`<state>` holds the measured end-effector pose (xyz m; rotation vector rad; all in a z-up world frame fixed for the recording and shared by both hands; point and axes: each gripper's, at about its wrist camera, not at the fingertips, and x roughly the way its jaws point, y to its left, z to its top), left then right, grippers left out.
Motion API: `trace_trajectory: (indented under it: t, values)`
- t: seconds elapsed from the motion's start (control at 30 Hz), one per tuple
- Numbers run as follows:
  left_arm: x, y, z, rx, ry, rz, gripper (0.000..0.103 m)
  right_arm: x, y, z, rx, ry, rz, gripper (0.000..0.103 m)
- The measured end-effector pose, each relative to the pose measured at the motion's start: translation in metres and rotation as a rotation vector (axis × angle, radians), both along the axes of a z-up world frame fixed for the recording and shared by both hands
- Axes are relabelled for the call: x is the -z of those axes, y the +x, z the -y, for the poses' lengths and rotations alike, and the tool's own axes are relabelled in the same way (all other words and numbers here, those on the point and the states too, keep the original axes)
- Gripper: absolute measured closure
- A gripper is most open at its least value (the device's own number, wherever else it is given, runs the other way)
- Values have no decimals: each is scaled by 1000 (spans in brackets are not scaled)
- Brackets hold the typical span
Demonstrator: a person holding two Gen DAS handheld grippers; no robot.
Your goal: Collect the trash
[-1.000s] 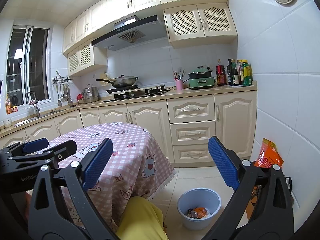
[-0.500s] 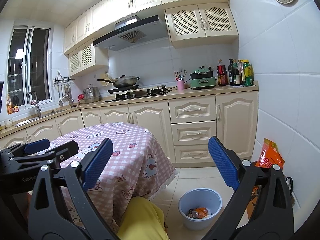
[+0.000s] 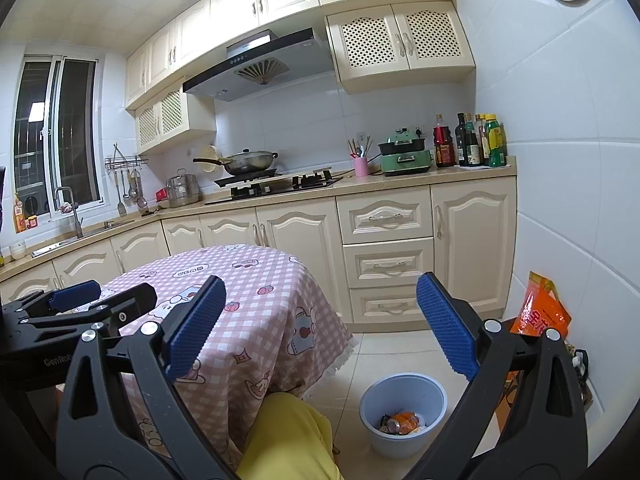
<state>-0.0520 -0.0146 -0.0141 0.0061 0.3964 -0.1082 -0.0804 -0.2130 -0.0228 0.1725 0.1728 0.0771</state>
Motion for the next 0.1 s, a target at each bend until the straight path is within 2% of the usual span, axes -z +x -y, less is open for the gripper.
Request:
trace_trajectory:
  t: [0.1]
  values:
    - [0, 1, 1, 0, 2, -3, 12, 0, 0, 0, 0, -1, 0, 9]
